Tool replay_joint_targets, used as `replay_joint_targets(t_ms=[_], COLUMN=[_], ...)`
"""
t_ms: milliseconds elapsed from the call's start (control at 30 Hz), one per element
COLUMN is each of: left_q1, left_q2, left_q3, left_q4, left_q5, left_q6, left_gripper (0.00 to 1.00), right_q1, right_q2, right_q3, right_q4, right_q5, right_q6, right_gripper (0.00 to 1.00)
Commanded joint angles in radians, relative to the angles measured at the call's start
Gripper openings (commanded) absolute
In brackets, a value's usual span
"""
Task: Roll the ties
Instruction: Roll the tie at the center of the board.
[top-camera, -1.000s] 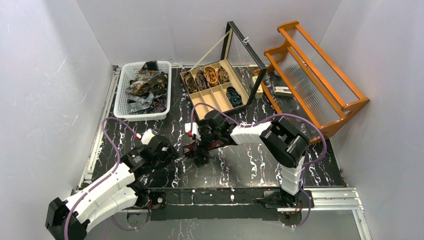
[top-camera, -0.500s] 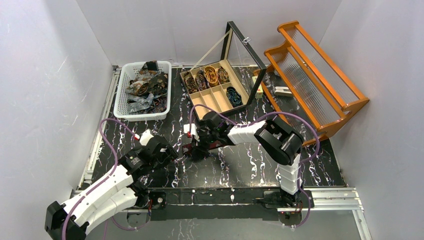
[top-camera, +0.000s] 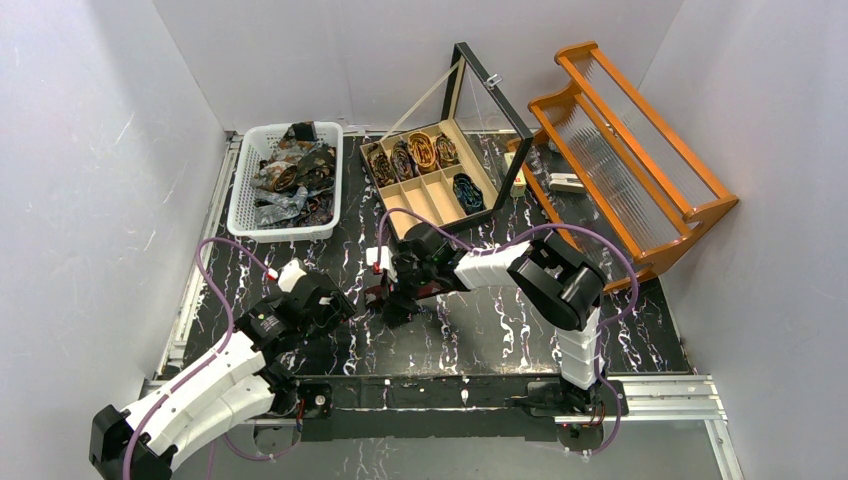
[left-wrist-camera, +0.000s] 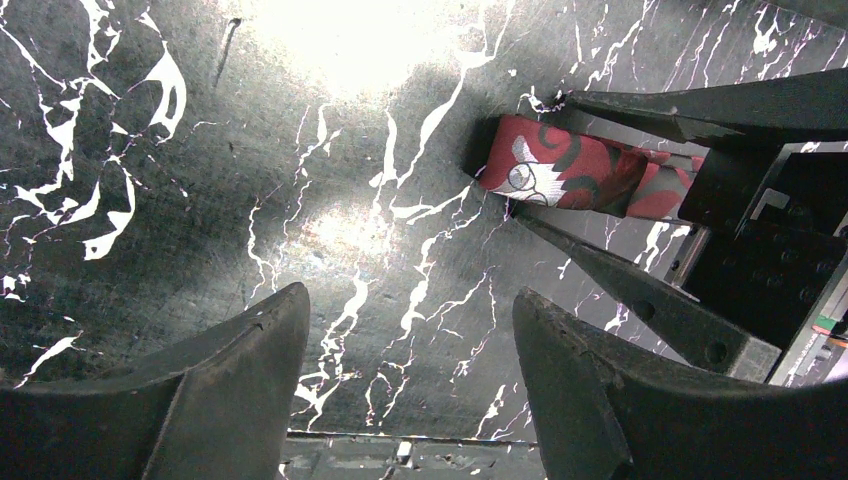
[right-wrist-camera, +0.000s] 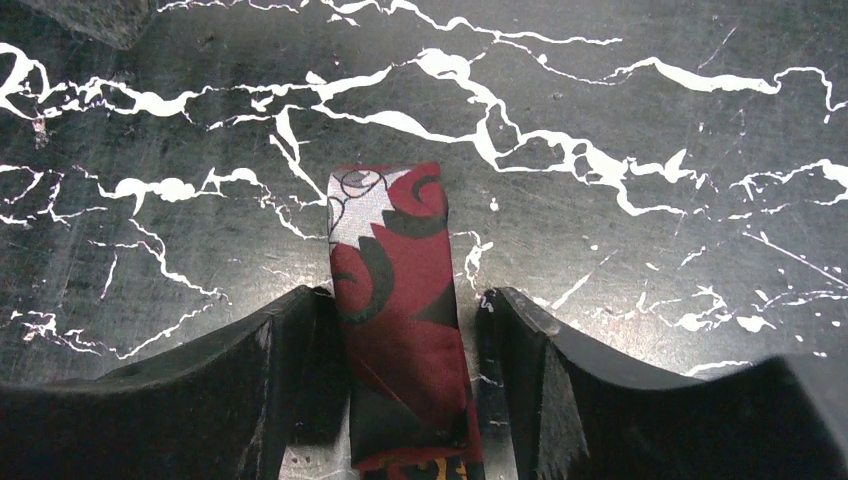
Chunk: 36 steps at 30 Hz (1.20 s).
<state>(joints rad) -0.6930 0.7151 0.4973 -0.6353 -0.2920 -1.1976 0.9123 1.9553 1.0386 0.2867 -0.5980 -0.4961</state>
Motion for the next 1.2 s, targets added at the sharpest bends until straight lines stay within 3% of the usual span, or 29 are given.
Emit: replay_joint_targets(t_ms=[0,433,867,967,1167], left_q1=[0.006,0.006,0.006,0.006,0.006], left_q2=[-0.007,-0.025,-0.072,-0.098,-0.141], left_q3=[-0.006,0.010,0.020,0.025,0.041], left_q4=[-0.028,-0.067,-0.134,-0.157,-0.204], left_q5=[-0.033,-0.052,-0.093,-0.104,-0.134], left_q6=[-0.002,0.003,-0.029,-0.044,-0.070], left_gripper=[0.72,0.72,0.72,0.72,0.72], right_q1=[0.015,0.062,0.164,0.165,0.164], right_q2=[0.029,0.091,0.166,0.154,0.040], right_q3=[0.060,0.049,0.150,0.151,0.071], right_q4=[-0.011,0.022,0.077,0.090,0.205], right_q5=[0.000,0.048,0.078,0.079,0.099], right_q6=[-0.018,-0.010,0.062,0.071,0.129], right_gripper=[0.74,0.46,0.43,0.48,0.74])
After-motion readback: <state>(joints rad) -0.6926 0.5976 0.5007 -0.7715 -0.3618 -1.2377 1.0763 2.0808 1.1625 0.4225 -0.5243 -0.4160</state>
